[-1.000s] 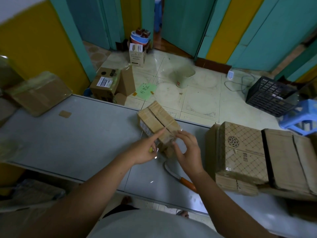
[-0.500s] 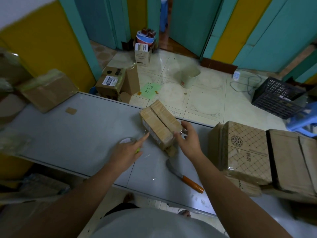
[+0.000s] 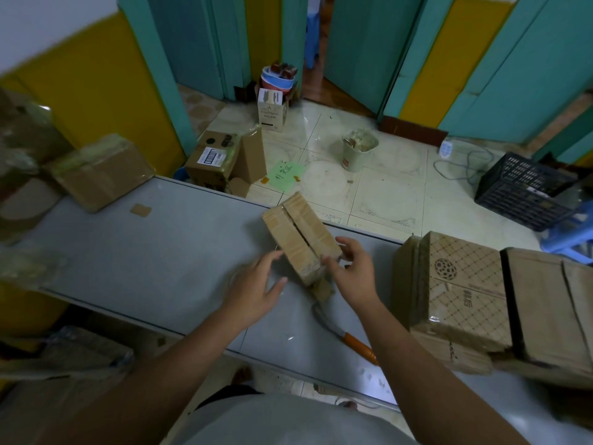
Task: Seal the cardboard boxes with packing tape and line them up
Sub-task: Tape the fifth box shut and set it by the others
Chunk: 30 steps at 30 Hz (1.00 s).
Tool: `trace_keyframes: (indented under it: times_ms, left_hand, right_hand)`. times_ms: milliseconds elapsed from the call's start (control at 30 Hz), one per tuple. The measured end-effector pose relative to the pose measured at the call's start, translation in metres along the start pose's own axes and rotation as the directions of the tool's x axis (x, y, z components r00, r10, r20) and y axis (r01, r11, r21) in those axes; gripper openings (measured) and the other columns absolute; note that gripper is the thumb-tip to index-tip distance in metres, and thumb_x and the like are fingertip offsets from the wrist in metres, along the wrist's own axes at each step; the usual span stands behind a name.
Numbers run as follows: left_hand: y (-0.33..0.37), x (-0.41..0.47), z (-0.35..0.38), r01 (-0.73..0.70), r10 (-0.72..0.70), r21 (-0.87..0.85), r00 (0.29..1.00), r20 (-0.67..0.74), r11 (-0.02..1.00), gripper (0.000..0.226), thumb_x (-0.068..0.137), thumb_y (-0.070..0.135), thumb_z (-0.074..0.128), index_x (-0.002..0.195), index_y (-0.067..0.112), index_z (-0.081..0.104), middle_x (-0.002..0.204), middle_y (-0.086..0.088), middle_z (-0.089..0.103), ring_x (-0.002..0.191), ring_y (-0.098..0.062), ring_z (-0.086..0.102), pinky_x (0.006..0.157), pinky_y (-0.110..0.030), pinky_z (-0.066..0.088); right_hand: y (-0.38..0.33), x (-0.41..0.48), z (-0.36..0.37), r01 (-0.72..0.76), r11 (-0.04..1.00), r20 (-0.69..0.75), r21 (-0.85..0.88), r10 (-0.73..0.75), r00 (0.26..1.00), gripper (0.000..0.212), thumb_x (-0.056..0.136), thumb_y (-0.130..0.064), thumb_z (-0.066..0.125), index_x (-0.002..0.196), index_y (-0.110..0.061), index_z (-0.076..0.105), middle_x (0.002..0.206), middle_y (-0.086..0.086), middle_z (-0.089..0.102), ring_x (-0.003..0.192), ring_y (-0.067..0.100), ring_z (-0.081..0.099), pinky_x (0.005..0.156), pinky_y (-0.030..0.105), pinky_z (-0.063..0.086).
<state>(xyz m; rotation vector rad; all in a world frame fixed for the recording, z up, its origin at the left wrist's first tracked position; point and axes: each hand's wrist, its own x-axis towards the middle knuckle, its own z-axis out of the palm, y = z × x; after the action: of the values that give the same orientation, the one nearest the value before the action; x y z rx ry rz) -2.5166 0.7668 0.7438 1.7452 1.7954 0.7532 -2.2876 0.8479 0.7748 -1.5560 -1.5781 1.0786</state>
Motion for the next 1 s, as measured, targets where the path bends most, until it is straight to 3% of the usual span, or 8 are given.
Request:
trace_keyframes:
  times_ms: [100, 167, 333, 433, 567, 700, 867, 1000]
  left_hand:
    - [0.032, 0.006, 0.013, 0.123, -0.12, -0.515, 0.992, 0.04, 0.848, 0.072, 0.1, 0.035, 0.073, 0.158, 0.044, 0.031, 0.149, 0.028, 0.051, 0.134, 0.005, 0.052, 0.095, -0.025, 0.056]
    - [0.044, 0.012, 0.018, 0.079, -0.087, -0.598, 0.996, 0.015, 0.797, 0.075, 0.099, 0.036, 0.075, 0.16, 0.043, 0.031, 0.149, 0.033, 0.05, 0.139, 0.008, 0.048, 0.101, -0.022, 0.055]
    - [0.044, 0.027, 0.019, 0.066, -0.039, -0.543, 0.997, 0.061, 0.837, 0.057, 0.098, 0.037, 0.075, 0.145, 0.055, 0.049, 0.138, 0.035, 0.059, 0.131, 0.003, 0.059, 0.107, -0.036, 0.056]
    - [0.04, 0.037, 0.023, 0.028, 0.016, -0.467, 0.996, 0.09, 0.884, 0.047, 0.101, 0.024, 0.073, 0.144, 0.037, 0.06, 0.14, 0.032, 0.054, 0.133, 0.002, 0.055, 0.112, -0.045, 0.053]
    - [0.029, 0.046, 0.023, -0.091, 0.131, -0.282, 0.983, 0.129, 0.955, 0.041, 0.099, 0.016, 0.073, 0.14, 0.022, 0.069, 0.162, 0.017, 0.039, 0.142, 0.0, 0.043, 0.116, -0.025, 0.047]
    - [0.023, 0.049, 0.019, -0.169, 0.205, -0.225, 0.967, 0.149, 0.959, 0.044, 0.096, 0.012, 0.075, 0.138, 0.023, 0.07, 0.168, 0.015, 0.029, 0.133, 0.01, 0.05, 0.113, -0.017, 0.045]
    - [0.025, 0.055, 0.025, -0.255, 0.265, -0.12, 0.961, 0.077, 0.959, 0.042, 0.096, 0.014, 0.075, 0.137, 0.019, 0.07, 0.168, 0.004, 0.034, 0.14, -0.01, 0.049, 0.119, -0.028, 0.042]
    - [0.023, 0.054, 0.022, -0.103, 0.136, -0.257, 0.984, 0.115, 0.961, 0.062, 0.097, 0.019, 0.076, 0.153, 0.029, 0.053, 0.161, 0.019, 0.042, 0.14, -0.003, 0.049, 0.11, -0.03, 0.054]
  right_hand:
    - [-0.006, -0.005, 0.001, 0.021, 0.999, -0.021, 0.04, -0.021, 1.0, 0.041, 0.091, -0.025, 0.079, 0.129, -0.019, 0.064, 0.118, -0.006, 0.069, 0.105, 0.011, 0.065, 0.089, 0.035, 0.06]
    - [-0.009, -0.008, 0.0, 0.037, 0.997, -0.054, 0.063, -0.034, 0.998, 0.041, 0.091, -0.026, 0.081, 0.127, -0.019, 0.064, 0.116, -0.007, 0.07, 0.101, 0.007, 0.067, 0.082, 0.029, 0.061]
    - [-0.002, -0.024, -0.008, 0.079, 0.99, -0.112, 0.113, -0.067, 0.992, 0.055, 0.084, -0.026, 0.088, 0.13, -0.024, 0.058, 0.119, -0.011, 0.064, 0.098, 0.0, 0.067, 0.073, 0.019, 0.06]
    - [0.007, -0.029, -0.013, 0.103, 0.994, -0.075, -0.028, -0.105, 0.992, 0.053, 0.085, -0.026, 0.086, 0.132, -0.029, 0.06, 0.124, -0.01, 0.053, 0.095, 0.003, 0.064, 0.076, 0.018, 0.06]
    - [0.019, -0.026, -0.03, 0.14, 0.983, 0.074, -0.115, -0.133, 0.988, 0.034, 0.09, -0.028, 0.082, 0.122, -0.023, 0.073, 0.13, -0.007, 0.053, 0.103, 0.006, 0.065, 0.091, 0.029, 0.06]
    - [0.03, -0.023, -0.041, 0.185, 0.968, 0.154, -0.168, -0.159, 0.975, 0.035, 0.092, -0.022, 0.08, 0.125, -0.015, 0.074, 0.135, -0.002, 0.056, 0.108, 0.015, 0.069, 0.097, 0.033, 0.059]
    - [0.038, -0.024, -0.037, 0.181, 0.943, 0.172, -0.279, -0.136, 0.976, 0.033, 0.103, -0.023, 0.065, 0.136, -0.019, 0.067, 0.152, 0.002, 0.051, 0.128, 0.02, 0.06, 0.114, 0.038, 0.048]
    - [0.037, -0.029, -0.034, 0.159, 0.961, 0.11, -0.225, -0.137, 0.984, 0.039, 0.099, -0.023, 0.07, 0.138, -0.029, 0.062, 0.143, -0.008, 0.057, 0.112, 0.006, 0.067, 0.103, 0.027, 0.055]
